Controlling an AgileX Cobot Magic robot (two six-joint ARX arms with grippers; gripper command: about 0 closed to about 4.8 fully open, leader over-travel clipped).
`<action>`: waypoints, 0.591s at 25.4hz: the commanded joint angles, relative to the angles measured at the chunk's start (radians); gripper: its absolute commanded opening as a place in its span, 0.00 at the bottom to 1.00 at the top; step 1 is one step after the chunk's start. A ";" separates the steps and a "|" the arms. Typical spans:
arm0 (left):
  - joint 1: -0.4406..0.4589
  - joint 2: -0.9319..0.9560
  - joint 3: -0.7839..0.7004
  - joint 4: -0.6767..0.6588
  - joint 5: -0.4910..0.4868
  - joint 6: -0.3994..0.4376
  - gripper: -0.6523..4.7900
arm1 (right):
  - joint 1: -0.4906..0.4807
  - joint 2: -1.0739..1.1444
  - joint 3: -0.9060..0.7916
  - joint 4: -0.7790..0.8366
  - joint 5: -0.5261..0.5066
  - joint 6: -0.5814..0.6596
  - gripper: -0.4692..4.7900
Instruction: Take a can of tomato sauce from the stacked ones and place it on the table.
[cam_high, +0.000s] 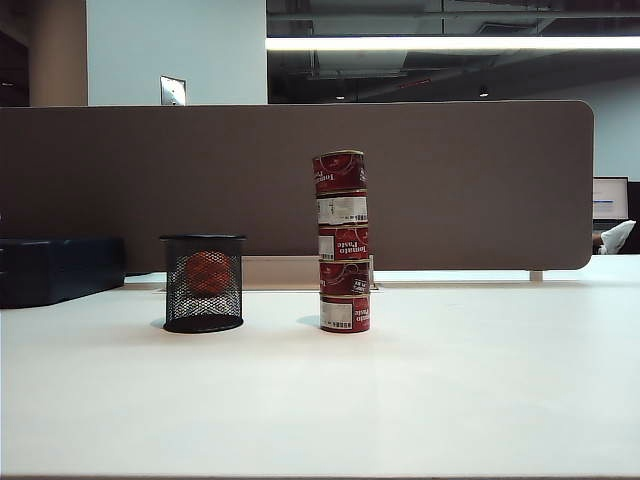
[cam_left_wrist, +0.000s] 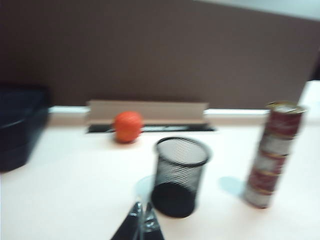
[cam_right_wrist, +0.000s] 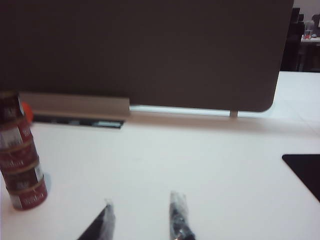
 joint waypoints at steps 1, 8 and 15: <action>0.001 0.000 0.006 0.084 0.134 -0.022 0.11 | 0.000 -0.001 0.077 -0.016 0.000 0.023 0.36; 0.001 0.000 0.006 0.097 0.167 -0.021 0.11 | 0.000 -0.001 0.142 -0.124 -0.001 0.023 0.36; 0.001 0.000 0.009 0.131 0.170 -0.022 0.11 | 0.000 0.000 0.159 -0.108 -0.063 0.032 0.36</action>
